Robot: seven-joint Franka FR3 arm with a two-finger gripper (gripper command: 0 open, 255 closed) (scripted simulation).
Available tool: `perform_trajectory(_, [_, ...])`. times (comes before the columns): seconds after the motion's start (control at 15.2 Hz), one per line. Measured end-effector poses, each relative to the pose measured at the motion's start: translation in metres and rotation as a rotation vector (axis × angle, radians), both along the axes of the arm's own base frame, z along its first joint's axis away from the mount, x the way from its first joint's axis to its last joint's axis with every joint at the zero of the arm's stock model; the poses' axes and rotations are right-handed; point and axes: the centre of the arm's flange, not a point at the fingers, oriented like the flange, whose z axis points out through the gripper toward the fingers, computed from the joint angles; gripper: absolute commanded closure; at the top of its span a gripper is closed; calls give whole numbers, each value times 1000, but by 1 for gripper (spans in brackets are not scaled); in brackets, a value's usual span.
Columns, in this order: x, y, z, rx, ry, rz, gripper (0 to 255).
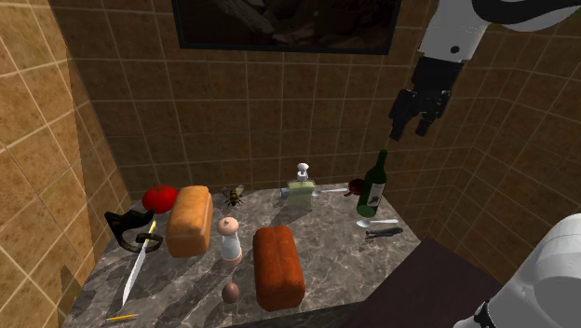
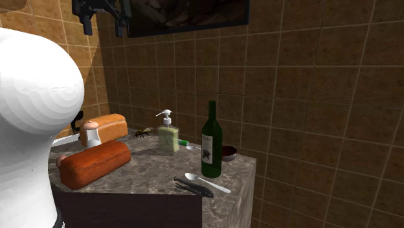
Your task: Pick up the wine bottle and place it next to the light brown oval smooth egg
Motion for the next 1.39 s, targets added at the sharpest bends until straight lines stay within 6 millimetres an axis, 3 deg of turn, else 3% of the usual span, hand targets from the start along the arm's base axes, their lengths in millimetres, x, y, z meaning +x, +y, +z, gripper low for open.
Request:
perform_trajectory(0.13, [3, -4, -2, -1, 0, -3, 0])
perform_trajectory(0.46, [33, -39, -34, -14, -5, -32, 0])
perform_trajectory(1.39, [112, -170, -130, -55, -23, -123, 0])
